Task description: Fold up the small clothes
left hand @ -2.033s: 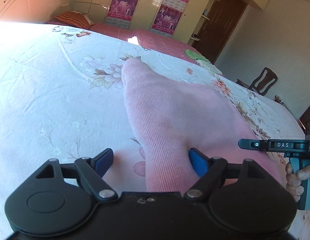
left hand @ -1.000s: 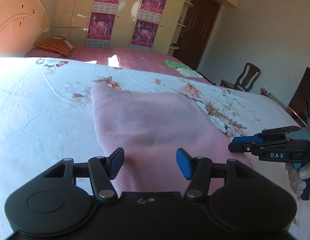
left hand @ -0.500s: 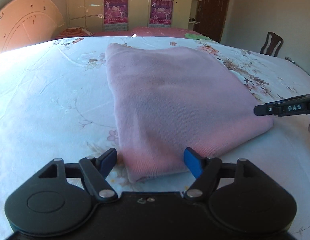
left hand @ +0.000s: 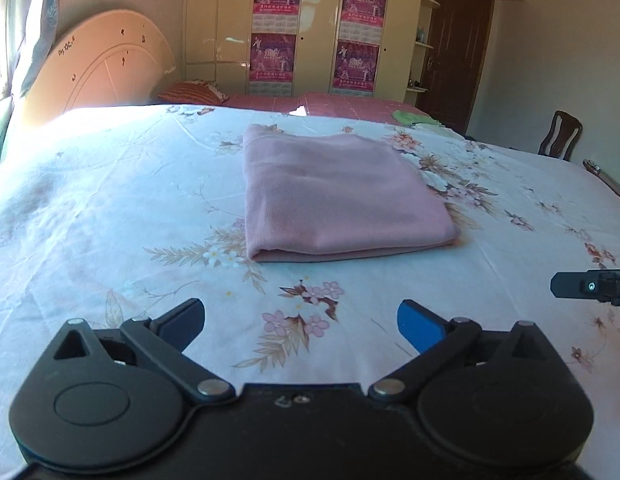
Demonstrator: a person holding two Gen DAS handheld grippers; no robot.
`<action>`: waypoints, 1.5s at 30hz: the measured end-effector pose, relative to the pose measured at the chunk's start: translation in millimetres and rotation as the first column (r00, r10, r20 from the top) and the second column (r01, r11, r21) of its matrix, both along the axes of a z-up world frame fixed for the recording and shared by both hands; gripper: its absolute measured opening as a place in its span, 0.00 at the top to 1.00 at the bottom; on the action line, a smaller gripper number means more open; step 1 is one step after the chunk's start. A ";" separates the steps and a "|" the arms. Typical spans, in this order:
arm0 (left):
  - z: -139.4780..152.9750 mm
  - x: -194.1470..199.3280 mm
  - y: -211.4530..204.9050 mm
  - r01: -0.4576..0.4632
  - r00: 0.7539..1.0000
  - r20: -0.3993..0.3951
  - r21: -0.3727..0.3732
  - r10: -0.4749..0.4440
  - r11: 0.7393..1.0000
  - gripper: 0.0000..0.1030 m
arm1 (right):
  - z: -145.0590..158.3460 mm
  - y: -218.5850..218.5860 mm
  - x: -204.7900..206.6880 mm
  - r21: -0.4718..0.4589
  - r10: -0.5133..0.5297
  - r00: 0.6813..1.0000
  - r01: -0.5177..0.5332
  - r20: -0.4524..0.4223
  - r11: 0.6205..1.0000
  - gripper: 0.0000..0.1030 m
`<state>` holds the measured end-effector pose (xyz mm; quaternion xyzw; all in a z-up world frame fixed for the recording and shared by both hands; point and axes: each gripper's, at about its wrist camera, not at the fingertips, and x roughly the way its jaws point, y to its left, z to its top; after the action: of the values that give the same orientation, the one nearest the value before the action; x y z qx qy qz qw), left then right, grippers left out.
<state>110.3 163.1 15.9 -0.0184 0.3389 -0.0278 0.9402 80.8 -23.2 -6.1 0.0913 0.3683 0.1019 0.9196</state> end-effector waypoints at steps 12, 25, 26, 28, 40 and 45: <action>66.5 -124.7 -46.1 0.055 0.990 0.131 0.034 -0.059 0.998 0.00 | 65.6 7.1 -133.9 -0.025 -0.051 0.992 0.055 0.119 0.998 0.00; 99.1 -166.1 -56.4 0.037 0.975 0.219 -0.007 -0.035 0.999 0.00 | 104.9 12.5 -185.4 -0.071 -0.015 0.972 0.032 0.235 0.997 0.00; 100.4 -167.3 -57.0 0.037 0.975 0.221 -0.007 -0.035 0.999 0.00 | 106.0 11.4 -185.7 -0.069 -0.012 0.971 0.030 0.239 0.997 0.00; 103.1 -171.5 -58.9 0.032 0.973 0.228 -0.003 -0.030 0.999 0.00 | 108.4 9.7 -186.6 -0.066 -0.006 0.969 0.022 0.246 0.998 0.00; 104.9 -178.5 -60.7 0.025 0.970 0.240 -0.009 -0.022 1.000 0.00 | 111.4 -3.1 -194.8 -0.066 -0.004 0.966 0.022 0.259 0.998 0.00; 107.2 -180.5 -64.5 0.038 0.970 0.239 -0.005 -0.035 0.999 0.00 | 110.2 -6.0 -197.0 -0.061 -0.004 0.967 0.020 0.253 0.998 0.00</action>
<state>-70.2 98.6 123.1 -0.0131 0.2234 -0.0487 0.9734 -116.2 -29.2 104.1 0.0507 0.2503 0.0954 0.9621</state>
